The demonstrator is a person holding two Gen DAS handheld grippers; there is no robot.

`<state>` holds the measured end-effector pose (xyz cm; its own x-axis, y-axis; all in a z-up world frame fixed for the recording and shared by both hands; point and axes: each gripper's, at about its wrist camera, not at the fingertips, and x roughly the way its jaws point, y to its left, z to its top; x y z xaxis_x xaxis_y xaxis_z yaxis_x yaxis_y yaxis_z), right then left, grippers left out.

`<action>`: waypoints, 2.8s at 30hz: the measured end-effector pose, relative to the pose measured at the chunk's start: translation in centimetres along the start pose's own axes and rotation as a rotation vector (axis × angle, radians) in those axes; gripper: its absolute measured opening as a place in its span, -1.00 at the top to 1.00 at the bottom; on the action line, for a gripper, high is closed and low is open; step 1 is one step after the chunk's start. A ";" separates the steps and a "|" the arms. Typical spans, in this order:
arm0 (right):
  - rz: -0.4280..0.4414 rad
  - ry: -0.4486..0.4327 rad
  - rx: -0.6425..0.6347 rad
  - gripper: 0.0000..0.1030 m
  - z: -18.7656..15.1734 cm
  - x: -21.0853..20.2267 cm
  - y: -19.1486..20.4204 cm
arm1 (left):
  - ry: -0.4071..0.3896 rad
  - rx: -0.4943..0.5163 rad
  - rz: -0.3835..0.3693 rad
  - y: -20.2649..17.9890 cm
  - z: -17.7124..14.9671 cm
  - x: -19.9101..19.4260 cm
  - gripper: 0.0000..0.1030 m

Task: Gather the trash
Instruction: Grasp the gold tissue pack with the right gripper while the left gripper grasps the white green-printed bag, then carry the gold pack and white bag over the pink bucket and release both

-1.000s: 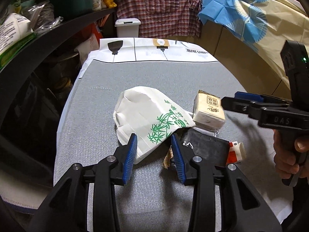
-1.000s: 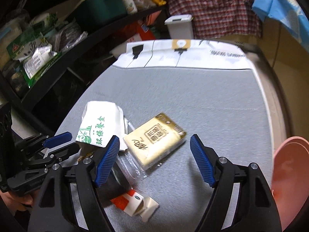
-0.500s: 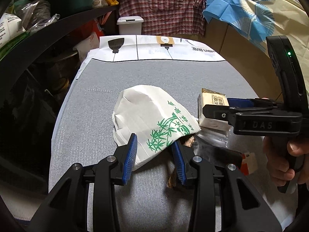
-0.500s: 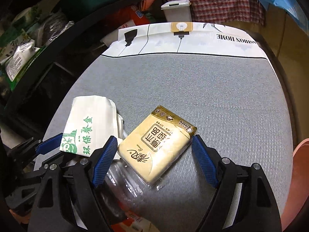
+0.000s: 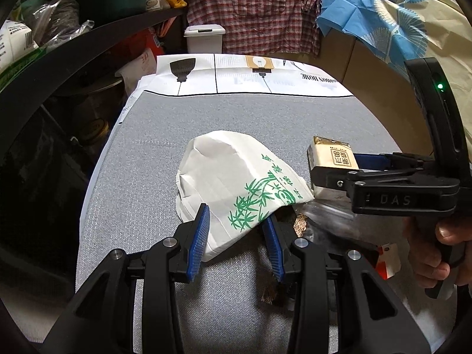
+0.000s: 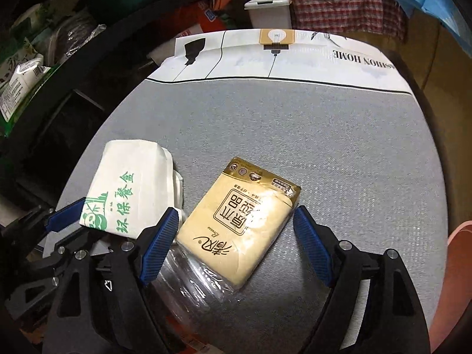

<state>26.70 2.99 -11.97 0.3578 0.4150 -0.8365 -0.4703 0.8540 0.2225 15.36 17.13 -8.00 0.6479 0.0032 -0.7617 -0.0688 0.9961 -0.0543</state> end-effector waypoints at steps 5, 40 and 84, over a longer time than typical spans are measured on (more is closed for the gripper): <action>-0.043 -0.011 -0.026 -0.22 0.0 -0.8 -0.2 | -0.011 0.002 0.004 0.1 0.2 -0.1 0.45; -0.070 -0.194 0.011 -0.04 -1.5 -13.6 -3.3 | -0.134 -0.016 -0.040 -2.0 2.5 -5.9 0.86; -0.200 -0.311 0.184 -0.04 -8.5 -26.3 -15.5 | -0.152 0.076 -0.187 -13.0 3.8 -7.6 0.86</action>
<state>17.72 -23.89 2.33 0.6673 0.2861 -0.6876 -0.2246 0.9576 0.1804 14.22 4.45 1.01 0.7508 -0.1747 -0.6370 0.1167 0.9843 -0.1324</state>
